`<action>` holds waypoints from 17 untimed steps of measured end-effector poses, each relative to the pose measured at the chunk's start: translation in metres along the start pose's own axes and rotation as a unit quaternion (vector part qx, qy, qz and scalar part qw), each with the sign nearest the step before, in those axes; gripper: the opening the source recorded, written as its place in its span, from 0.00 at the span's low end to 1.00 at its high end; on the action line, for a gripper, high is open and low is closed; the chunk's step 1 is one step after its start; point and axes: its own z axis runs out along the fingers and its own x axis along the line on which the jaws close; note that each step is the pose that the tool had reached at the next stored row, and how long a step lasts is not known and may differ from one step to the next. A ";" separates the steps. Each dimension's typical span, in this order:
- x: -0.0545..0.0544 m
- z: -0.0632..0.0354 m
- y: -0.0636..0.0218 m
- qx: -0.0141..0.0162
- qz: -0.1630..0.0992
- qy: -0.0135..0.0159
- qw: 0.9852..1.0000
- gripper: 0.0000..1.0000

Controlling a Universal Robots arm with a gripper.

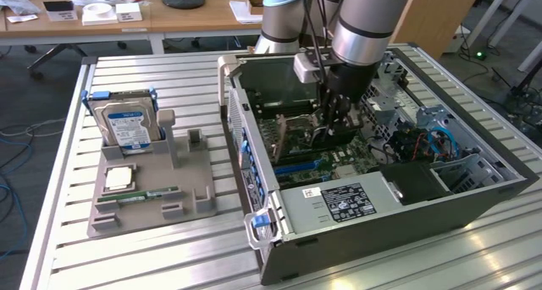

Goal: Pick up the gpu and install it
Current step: 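Insert the gpu into the slot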

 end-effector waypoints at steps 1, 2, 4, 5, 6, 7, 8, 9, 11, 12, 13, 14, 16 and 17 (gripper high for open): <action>0.000 0.0000 0.0007 0.000 0.000 0.000 1.000 0.26; 0.001 0.0000 0.0014 0.000 0.000 0.000 1.000 0.26; 0.002 0.0000 0.0025 0.000 0.000 0.000 1.000 0.26; 0.003 0.0000 0.0030 0.000 0.000 0.000 1.000 0.26; 0.003 0.0000 0.0036 0.000 0.000 0.000 1.000 0.26; 0.004 -0.0001 0.0041 0.000 0.000 0.000 1.000 0.26; 0.005 0.0000 0.0046 0.000 0.000 0.000 1.000 0.26; 0.005 0.0000 0.0052 0.000 0.000 0.000 1.000 0.26; 0.006 0.0001 0.0066 0.000 0.000 0.000 1.000 0.26; 0.006 0.0001 0.0073 0.000 0.000 0.000 1.000 0.26; 0.006 0.0001 0.0080 0.000 0.000 0.000 1.000 0.26; 0.006 0.0002 0.0084 0.000 0.000 0.000 1.000 0.26; 0.006 0.0004 0.0098 0.000 0.000 0.000 1.000 0.26; 0.006 0.0004 0.0106 0.000 0.000 0.000 1.000 0.26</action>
